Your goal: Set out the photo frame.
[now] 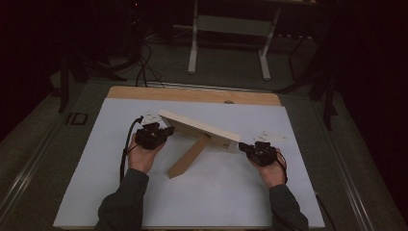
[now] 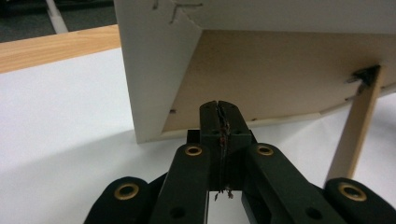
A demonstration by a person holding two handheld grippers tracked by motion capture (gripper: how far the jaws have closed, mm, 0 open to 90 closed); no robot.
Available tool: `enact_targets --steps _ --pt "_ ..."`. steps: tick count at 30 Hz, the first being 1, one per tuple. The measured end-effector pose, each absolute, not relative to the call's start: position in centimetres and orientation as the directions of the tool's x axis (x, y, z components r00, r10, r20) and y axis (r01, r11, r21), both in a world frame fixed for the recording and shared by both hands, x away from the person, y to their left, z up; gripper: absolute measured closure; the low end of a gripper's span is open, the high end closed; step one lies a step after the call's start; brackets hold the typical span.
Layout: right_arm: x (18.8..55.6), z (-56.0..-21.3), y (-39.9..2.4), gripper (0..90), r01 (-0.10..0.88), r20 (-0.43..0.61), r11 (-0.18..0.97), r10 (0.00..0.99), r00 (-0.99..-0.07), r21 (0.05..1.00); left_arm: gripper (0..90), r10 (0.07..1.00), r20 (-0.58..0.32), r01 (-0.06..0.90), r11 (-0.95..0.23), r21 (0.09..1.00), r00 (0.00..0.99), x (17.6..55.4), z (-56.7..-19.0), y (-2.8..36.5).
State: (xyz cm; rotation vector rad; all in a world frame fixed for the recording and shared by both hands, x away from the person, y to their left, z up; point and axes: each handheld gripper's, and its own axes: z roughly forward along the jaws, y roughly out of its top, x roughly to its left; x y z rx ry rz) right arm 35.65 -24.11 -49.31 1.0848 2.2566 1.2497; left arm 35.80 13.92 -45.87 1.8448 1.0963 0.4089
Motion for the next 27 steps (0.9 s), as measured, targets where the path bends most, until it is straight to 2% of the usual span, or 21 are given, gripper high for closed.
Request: enact_targets --steps 27 --pt "37.8 -49.1 -22.8 89.9 0.481 0.135 0.294 0.726 -0.675 0.826 90.0 0.828 -0.167 0.527 -0.174 0.832 0.536 37.2 -46.4 12.5"
